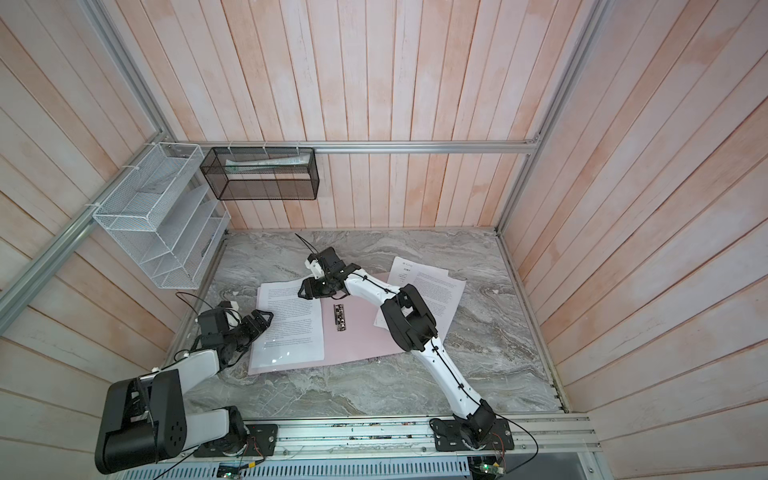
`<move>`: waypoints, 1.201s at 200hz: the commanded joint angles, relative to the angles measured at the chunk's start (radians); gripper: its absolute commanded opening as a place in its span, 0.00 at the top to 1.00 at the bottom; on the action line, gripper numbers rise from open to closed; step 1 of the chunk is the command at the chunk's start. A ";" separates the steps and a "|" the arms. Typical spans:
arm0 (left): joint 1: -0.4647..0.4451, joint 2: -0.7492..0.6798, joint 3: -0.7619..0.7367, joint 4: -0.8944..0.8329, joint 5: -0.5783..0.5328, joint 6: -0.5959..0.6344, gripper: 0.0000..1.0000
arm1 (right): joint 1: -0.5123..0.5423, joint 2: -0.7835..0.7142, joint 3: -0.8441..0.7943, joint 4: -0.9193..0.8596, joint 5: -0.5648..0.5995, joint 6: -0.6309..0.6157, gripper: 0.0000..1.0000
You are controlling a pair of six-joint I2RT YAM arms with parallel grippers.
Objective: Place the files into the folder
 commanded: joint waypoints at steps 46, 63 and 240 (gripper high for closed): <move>-0.003 -0.002 -0.001 0.020 0.020 0.017 0.10 | -0.183 -0.574 -0.655 0.120 0.196 -0.075 0.41; -0.003 0.009 0.002 0.028 0.025 0.021 0.12 | -0.221 -0.681 -0.787 0.145 0.209 -0.079 0.45; 0.000 -0.029 -0.006 0.028 0.040 0.020 0.88 | -0.153 -0.635 -0.898 0.330 0.056 0.042 0.64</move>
